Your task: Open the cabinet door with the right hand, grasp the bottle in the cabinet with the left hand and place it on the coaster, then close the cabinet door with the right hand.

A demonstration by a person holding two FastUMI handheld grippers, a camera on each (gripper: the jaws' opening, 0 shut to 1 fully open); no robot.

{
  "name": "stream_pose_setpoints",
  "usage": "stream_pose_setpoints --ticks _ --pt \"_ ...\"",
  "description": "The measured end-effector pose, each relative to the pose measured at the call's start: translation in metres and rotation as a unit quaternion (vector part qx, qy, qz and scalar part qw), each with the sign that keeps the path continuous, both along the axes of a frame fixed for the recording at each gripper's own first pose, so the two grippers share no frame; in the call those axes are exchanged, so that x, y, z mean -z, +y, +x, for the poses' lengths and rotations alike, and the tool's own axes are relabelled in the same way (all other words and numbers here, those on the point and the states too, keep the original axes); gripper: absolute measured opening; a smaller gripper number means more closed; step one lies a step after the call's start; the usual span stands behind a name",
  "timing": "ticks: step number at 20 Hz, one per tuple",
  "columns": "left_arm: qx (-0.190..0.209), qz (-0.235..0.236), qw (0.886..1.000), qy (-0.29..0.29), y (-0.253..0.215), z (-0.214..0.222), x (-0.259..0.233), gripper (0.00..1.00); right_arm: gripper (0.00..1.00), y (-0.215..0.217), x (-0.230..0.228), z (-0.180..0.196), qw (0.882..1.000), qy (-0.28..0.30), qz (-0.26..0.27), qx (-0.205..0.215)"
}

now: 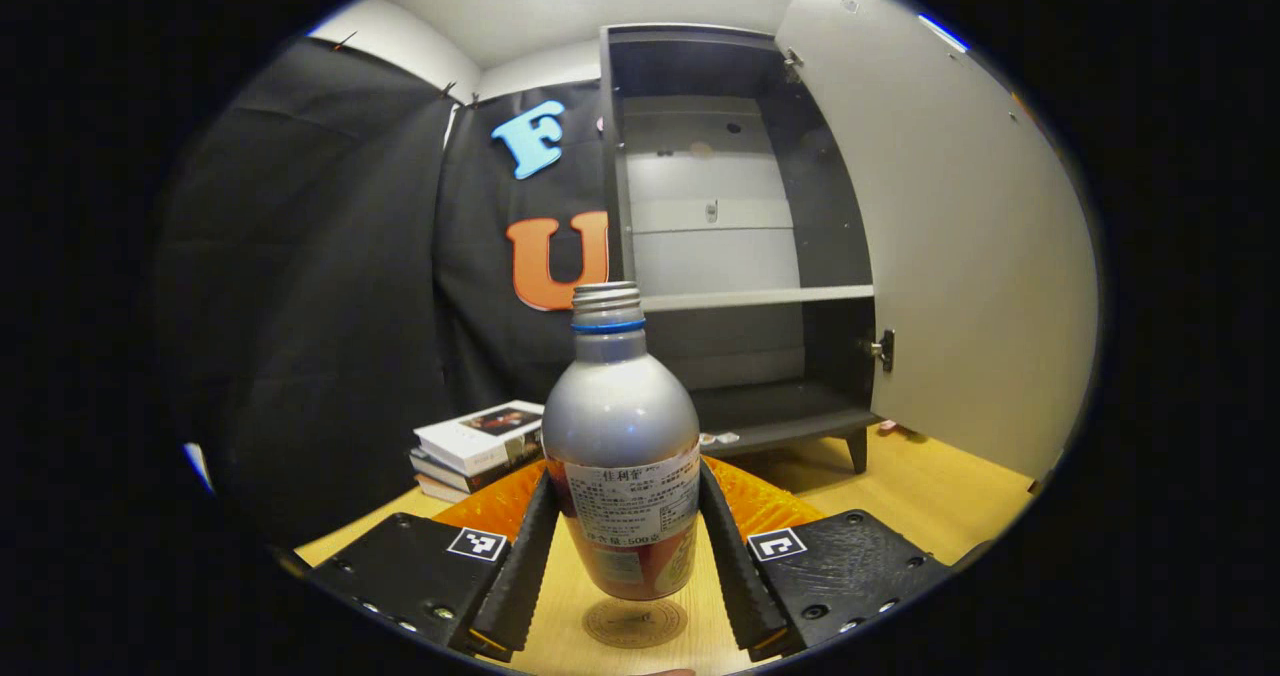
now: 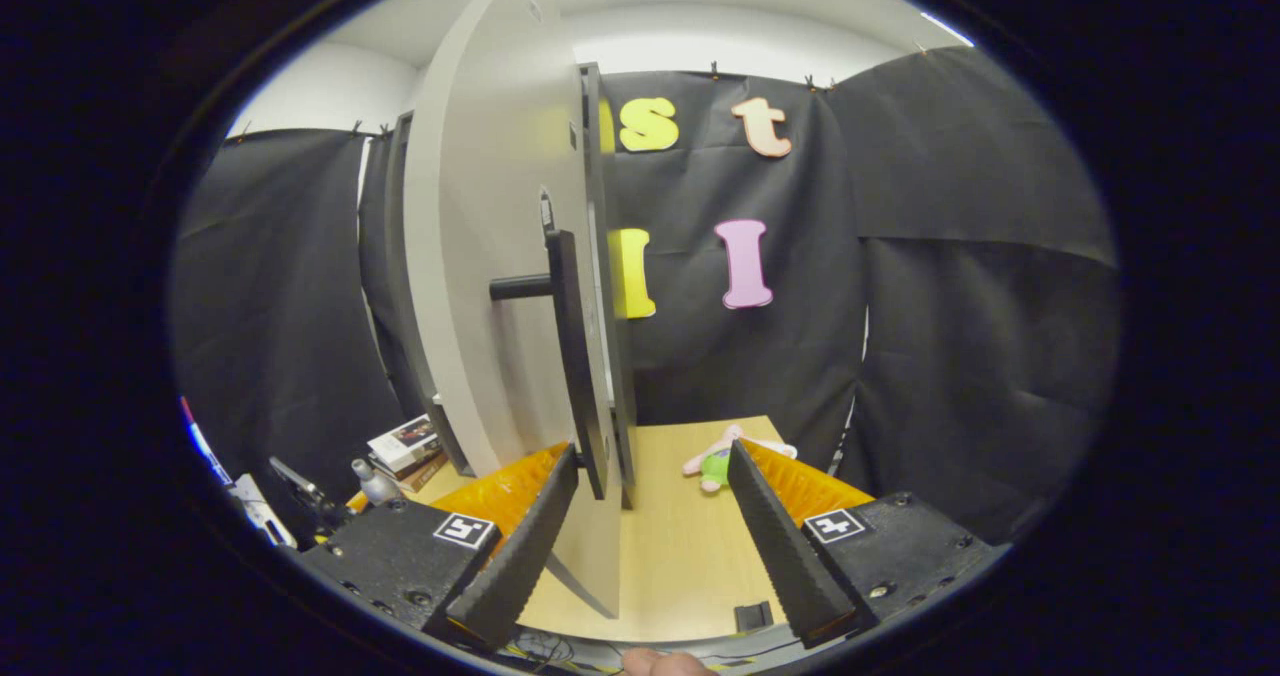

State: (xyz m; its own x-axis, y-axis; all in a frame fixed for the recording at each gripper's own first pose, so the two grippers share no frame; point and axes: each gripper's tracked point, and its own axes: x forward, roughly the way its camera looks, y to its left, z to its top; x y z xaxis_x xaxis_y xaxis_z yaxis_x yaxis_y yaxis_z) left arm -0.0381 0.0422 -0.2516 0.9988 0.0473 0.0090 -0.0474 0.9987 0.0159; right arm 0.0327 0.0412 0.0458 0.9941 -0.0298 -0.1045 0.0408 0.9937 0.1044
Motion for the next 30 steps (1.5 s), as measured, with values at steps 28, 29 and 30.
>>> stream_pose_setpoints --ticks 28,29,30 --pt "-0.031 -0.052 0.998 -0.011 0.021 -0.011 0.051 0.98 0.97 -0.006 0.010 0.003 0.999 0.013 -0.012 0.038" --pt "-0.035 -0.046 0.998 -0.014 0.026 -0.017 0.039 0.97 0.97 -0.005 0.012 0.002 0.999 0.012 -0.008 0.037" --pt "-0.041 -0.043 0.998 -0.020 0.032 -0.021 0.027 0.97 0.97 -0.005 0.012 0.003 0.999 0.010 -0.004 0.034"
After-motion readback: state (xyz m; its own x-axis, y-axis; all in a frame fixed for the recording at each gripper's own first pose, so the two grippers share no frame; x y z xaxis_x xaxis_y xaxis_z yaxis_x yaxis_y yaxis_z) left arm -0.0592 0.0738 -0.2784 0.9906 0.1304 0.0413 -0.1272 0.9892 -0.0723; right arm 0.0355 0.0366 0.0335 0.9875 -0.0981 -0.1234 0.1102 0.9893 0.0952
